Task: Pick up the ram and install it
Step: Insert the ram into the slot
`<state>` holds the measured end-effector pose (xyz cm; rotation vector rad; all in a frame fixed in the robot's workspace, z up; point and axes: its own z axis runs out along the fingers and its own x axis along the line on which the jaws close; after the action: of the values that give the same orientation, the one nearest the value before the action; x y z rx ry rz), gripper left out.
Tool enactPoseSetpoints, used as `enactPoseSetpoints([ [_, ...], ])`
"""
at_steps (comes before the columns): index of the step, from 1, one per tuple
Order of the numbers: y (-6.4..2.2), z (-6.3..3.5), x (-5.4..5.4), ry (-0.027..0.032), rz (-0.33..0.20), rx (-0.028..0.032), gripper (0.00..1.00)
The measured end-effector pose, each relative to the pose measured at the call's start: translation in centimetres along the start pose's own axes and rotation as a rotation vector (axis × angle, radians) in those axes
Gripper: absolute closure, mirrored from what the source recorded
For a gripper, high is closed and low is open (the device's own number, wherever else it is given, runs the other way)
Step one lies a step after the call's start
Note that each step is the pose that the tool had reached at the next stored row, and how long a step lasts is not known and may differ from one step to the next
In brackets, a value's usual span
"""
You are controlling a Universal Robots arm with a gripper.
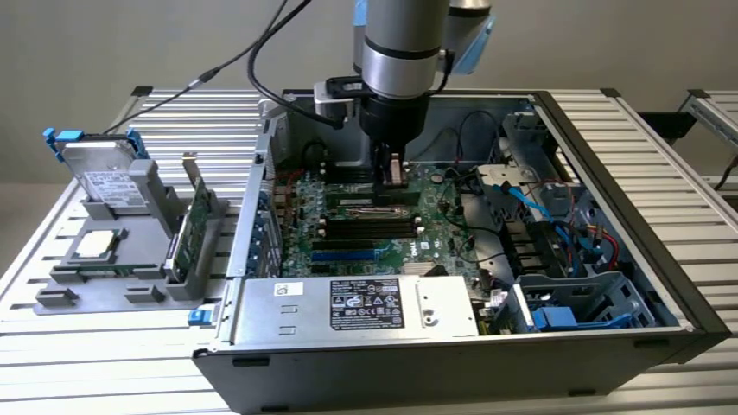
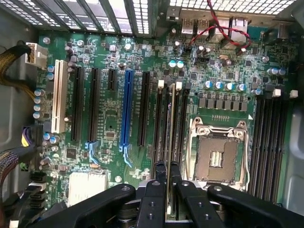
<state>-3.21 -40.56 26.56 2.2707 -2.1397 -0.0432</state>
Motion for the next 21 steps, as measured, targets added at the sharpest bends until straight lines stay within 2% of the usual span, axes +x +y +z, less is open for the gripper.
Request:
enactPoseSetpoints([
  [3,-0.08,0.45,0.0,0.0013,0.007,0.0001,0.86],
  [6,-0.11,0.87,0.0,0.0069,0.007,-0.0003,0.86],
  [12,-0.14,1.75,0.0,0.0146,0.007,-0.0008,0.86],
  [21,-0.18,2.93,0.0,0.0369,0.008,-0.0021,0.86],
])
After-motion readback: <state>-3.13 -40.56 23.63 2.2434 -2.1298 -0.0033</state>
